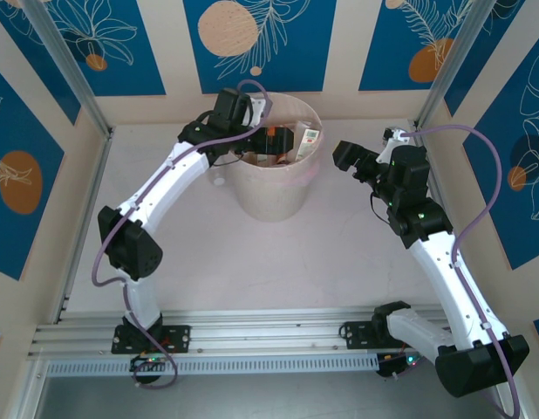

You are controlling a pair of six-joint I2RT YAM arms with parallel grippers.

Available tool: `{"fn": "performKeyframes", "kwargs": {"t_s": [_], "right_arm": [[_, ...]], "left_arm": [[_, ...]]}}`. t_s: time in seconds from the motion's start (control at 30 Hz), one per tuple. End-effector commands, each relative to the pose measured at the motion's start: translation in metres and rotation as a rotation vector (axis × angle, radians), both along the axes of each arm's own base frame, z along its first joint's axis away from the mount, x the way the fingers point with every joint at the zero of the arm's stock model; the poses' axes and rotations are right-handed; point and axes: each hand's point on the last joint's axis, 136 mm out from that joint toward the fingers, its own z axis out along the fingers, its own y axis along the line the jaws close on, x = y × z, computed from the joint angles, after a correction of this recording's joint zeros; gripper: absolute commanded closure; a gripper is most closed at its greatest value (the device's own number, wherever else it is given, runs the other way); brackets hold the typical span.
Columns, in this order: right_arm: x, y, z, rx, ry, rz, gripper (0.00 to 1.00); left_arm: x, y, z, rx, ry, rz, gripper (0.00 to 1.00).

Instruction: Put the plastic bottles in the bin

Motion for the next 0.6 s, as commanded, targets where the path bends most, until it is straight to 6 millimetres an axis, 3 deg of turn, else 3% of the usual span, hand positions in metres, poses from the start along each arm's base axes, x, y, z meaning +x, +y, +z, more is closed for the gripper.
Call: {"fn": "performKeyframes", "kwargs": {"t_s": [0.0, 0.13, 0.33, 0.57], "right_arm": [[0.003, -0.003, 0.000, 0.014, 0.002, -0.023, 0.00], [0.003, -0.004, -0.002, 0.007, 0.009, -0.025, 0.00], [0.007, -0.006, -0.009, 0.009, 0.014, -0.032, 0.00], [0.012, -0.004, -0.012, 0.012, 0.015, -0.024, 0.00]], "left_arm": [[0.011, -0.010, -0.001, 0.020, -0.002, 0.001, 0.00], [0.007, -0.006, 0.034, 0.016, -0.108, -0.024, 0.00], [-0.015, 0.029, 0.081, -0.013, -0.283, 0.055, 0.00], [-0.037, 0.074, 0.094, -0.042, -0.394, 0.206, 0.00]]}}
